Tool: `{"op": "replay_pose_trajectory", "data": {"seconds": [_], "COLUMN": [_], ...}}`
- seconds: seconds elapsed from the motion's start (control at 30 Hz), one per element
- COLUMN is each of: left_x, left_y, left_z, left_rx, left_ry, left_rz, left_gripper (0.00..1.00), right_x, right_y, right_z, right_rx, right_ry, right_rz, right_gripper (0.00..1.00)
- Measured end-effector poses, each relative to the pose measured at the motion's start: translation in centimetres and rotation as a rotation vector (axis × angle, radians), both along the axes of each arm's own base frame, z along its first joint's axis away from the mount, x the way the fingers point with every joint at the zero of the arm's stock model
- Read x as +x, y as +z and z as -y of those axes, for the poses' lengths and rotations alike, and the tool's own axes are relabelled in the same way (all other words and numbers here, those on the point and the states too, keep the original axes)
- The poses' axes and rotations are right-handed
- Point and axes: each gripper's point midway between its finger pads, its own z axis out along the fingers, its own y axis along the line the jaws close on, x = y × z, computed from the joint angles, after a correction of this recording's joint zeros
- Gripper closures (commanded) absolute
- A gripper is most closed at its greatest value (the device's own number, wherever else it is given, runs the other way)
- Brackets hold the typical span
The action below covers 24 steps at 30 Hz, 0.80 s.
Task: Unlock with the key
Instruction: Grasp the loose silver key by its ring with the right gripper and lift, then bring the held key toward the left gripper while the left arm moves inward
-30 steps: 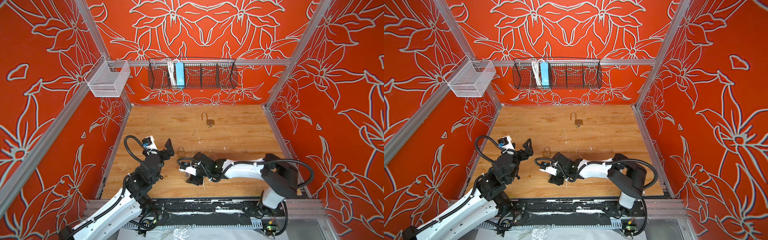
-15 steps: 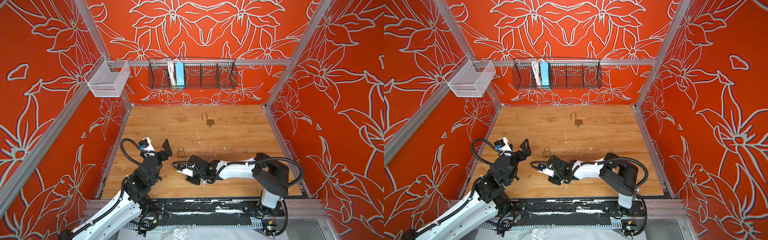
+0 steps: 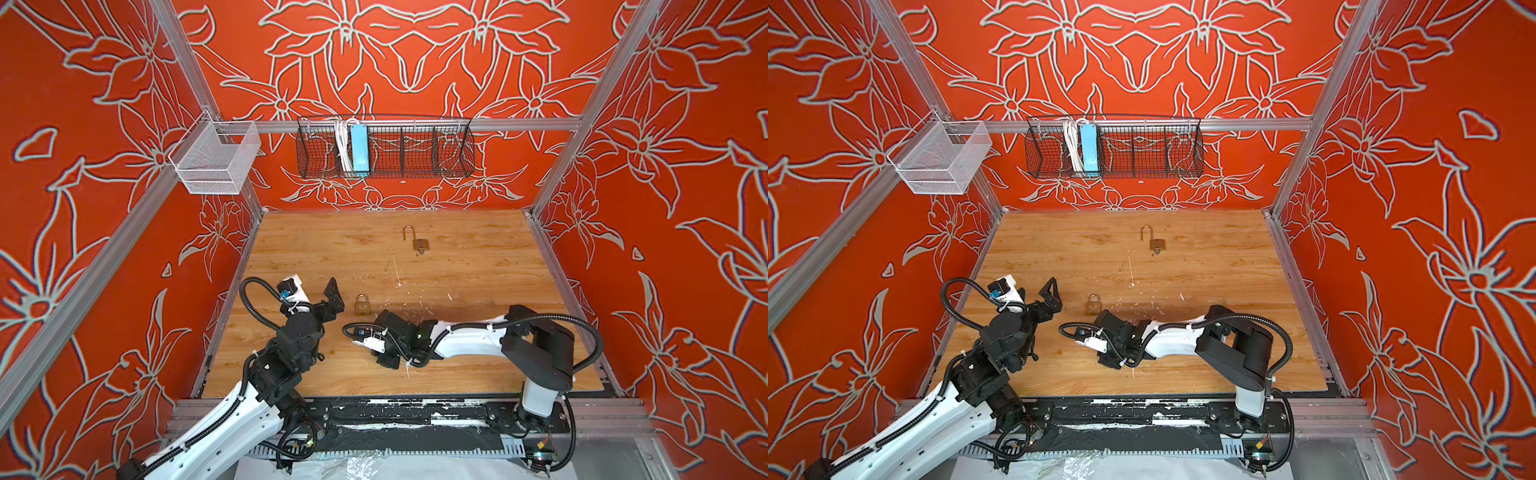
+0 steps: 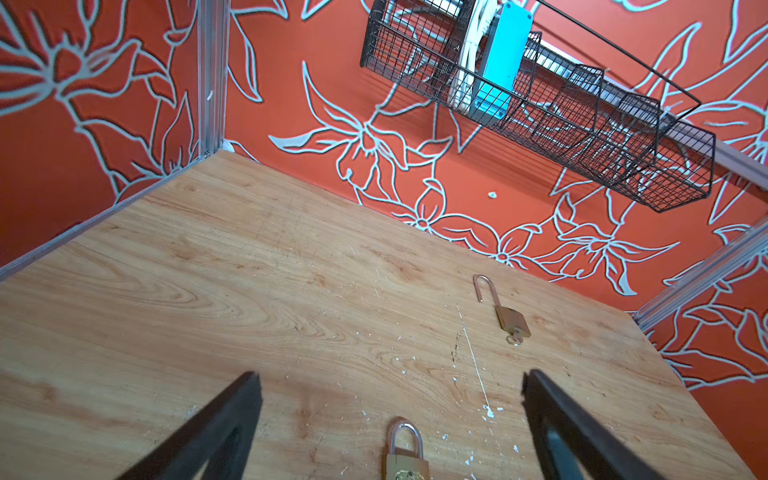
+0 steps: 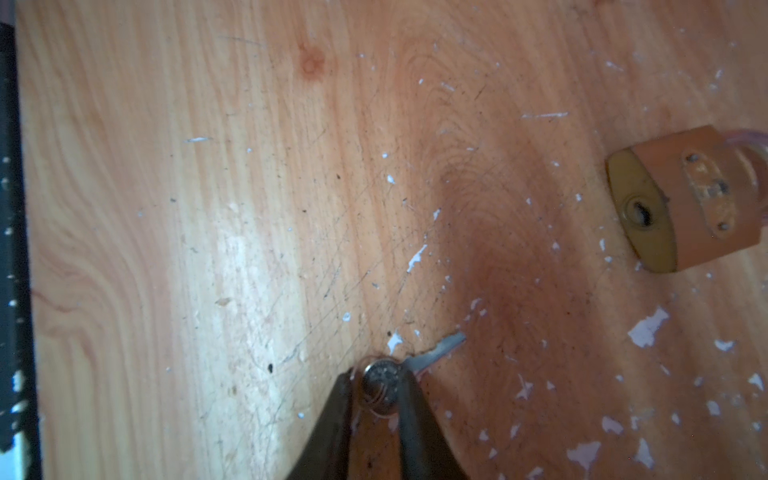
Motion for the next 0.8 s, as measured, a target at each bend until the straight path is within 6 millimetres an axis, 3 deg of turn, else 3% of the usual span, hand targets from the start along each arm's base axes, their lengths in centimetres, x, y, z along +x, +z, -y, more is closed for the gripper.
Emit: {"op": "replay_pose_trajectory", "data": {"seconds": [0.17, 0.37, 0.5, 0.63, 0.8], "left_x": [0.0, 0.0, 0.2, 0.7, 2.2], "left_y": [0.0, 0.0, -0.3, -0.9, -2.3], "left_z": [0.0, 0.0, 0.2, 0.9, 4.7], "left_rx": [0.001, 0.001, 0.009, 0.032, 0.122], "left_ry": [0.0, 0.0, -0.001, -0.028, -0.198], "left_rz": [-0.001, -0.001, -0.004, -0.01, -0.034], "left_gripper": [0.02, 0.02, 0.02, 0.01, 0.01], "right_x": [0.4, 0.2, 0.7, 3.1, 6.2], "right_y": [0.2, 1.3, 3.2, 6.4, 9.9], "right_z": [0.0, 0.9, 2.9, 5.8, 9.7], "right_rx": [0.004, 0.023, 0.073, 0.172, 0.311], "right_ry": [-0.011, -0.014, -0.045, -0.145, -0.317], "right_rz": [0.021, 0.041, 0.063, 0.106, 0.152], "right_gripper": [1.0, 1.0, 1.0, 1.0, 1.0]}}
